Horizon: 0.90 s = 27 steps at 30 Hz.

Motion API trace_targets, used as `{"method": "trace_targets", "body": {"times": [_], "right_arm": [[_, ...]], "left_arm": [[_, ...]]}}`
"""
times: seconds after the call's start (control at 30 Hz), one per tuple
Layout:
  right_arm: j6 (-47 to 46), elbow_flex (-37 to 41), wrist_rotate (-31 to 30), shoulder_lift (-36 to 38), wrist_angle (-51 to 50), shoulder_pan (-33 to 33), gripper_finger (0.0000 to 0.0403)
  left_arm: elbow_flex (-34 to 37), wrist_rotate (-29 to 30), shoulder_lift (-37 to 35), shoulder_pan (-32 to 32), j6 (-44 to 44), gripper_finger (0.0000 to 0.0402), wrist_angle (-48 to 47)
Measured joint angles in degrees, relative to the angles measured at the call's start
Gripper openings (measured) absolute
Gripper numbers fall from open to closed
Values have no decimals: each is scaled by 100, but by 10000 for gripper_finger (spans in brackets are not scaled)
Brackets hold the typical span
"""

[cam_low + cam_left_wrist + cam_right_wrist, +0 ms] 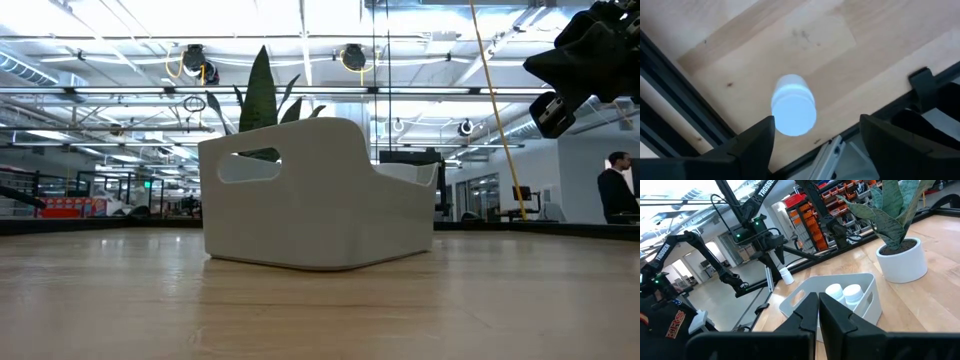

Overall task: Pick and place pill bottles into a basket
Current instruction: Put the white medicine bottle into the gray bin

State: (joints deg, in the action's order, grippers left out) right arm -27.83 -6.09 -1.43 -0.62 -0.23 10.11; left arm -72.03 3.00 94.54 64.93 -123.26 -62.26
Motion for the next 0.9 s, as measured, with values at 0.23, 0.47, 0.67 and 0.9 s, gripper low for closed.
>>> {"method": "trace_targets", "body": {"times": [0.23,0.47,0.67,0.9], "right_arm": [[0,0,2,2,-1,0,9],[1,0,1,0,0,0,8],[0,0,2,0,2,2,8],[1,0,2,2,0,1,8]], "left_arm": [[79,-25,0,13,84,292,-1],[140,-65,-2,95,58,294,-19],[329,20,-11,161,-17,293,291],[774,-69,1,151,-32,291,1090]]}}
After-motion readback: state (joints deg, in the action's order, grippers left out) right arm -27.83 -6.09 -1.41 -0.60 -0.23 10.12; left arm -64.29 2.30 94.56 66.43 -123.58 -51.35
